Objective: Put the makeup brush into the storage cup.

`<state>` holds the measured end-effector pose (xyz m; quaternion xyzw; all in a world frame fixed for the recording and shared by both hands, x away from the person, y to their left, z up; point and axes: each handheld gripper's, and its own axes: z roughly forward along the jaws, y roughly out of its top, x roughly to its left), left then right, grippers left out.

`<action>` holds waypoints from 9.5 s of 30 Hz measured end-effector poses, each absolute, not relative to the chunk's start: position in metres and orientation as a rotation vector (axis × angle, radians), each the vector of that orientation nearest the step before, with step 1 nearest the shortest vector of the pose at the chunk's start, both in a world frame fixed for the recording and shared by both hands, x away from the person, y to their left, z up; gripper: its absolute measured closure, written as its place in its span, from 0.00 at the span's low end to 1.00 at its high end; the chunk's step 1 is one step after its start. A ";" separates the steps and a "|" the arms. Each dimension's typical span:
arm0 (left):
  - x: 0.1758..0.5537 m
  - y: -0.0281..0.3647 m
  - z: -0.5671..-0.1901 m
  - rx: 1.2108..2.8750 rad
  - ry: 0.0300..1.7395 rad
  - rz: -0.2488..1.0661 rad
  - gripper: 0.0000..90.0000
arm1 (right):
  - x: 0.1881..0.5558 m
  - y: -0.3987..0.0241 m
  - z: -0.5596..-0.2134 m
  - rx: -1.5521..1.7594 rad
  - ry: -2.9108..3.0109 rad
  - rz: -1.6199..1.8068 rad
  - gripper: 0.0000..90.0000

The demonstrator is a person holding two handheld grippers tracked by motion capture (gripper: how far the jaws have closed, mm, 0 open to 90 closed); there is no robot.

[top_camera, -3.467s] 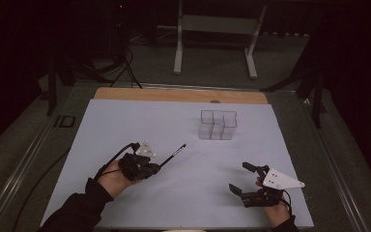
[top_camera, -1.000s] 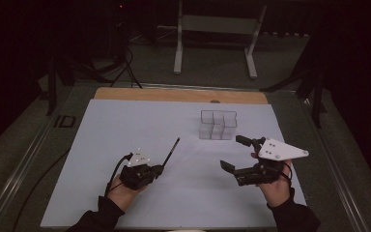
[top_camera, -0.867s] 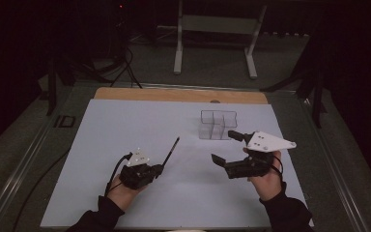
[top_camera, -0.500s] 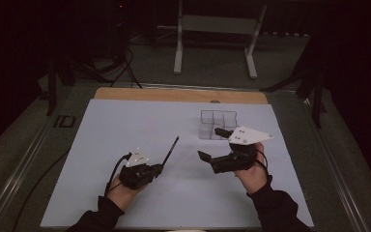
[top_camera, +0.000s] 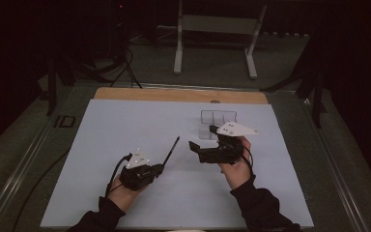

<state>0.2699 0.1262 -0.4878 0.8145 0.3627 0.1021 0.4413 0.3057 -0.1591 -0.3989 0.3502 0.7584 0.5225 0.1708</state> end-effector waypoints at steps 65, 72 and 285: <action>0.269 0.121 -0.490 2.008 0.894 0.184 0.61 | 0.321 -0.106 -0.434 1.412 2.299 1.673 0.94; 0.270 0.124 -0.487 1.996 0.932 0.193 0.46 | 0.323 -0.114 -0.427 1.293 2.309 1.676 0.94; 0.251 0.241 -0.503 1.976 0.644 0.127 0.03 | 0.267 -0.282 -0.514 0.916 2.551 1.434 0.15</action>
